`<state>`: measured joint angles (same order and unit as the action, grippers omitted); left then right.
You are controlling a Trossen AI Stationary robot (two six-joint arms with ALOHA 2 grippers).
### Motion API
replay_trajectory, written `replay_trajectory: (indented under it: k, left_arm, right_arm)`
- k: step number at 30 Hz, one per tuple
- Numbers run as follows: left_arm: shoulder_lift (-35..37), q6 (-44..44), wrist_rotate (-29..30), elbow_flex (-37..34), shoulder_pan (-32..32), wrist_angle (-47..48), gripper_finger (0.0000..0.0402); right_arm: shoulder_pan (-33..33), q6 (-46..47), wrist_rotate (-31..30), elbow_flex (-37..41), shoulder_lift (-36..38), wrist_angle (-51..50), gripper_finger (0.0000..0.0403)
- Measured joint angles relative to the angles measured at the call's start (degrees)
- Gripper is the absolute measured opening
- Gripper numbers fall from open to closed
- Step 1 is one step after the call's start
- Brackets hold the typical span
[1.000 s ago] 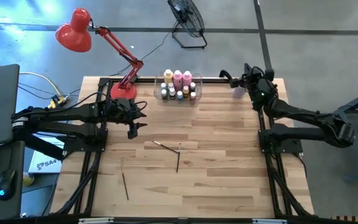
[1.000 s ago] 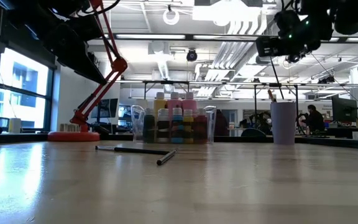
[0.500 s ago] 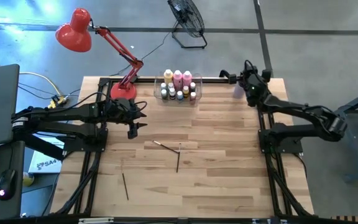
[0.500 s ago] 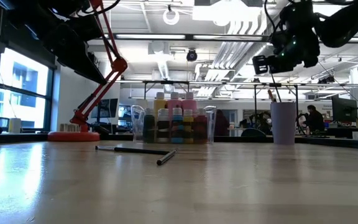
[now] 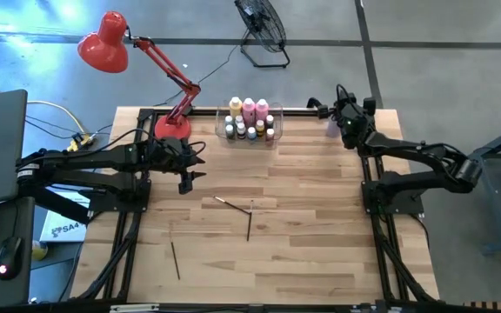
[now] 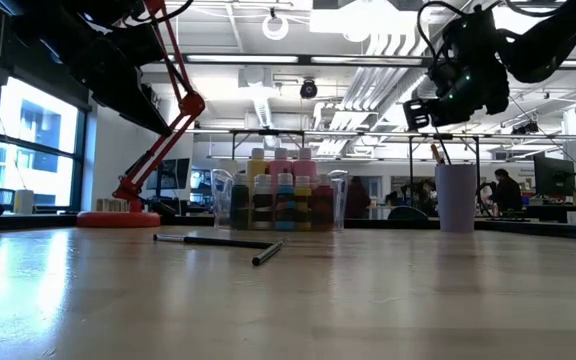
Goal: Pick & Place Paint Supplies
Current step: Put the black paint brush into the violet cup
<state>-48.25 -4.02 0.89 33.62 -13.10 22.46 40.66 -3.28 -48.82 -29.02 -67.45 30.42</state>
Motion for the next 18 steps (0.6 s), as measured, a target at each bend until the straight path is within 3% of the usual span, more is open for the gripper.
replay_trajectory:
  k: [8, 13, 18]
  left_arm:
    - [0.0, 0.01, 0.0, 0.01, 0.0, 0.0, 0.0198]
    - [0.0, 0.01, 0.0, 0.0, 0.0, 0.0, 0.0198]
    - [0.0, 0.01, 0.0, 0.01, 0.0, 0.0, 0.0198]
  right_arm:
    - [-0.51, -4.56, 2.15, 0.0, 0.06, 1.72, 0.0011]
    - [-1.41, -5.49, 2.17, 0.0, 0.06, 2.0, 0.0062]
    - [-2.76, -8.54, -4.98, -0.02, 0.07, 3.65, 0.0115]
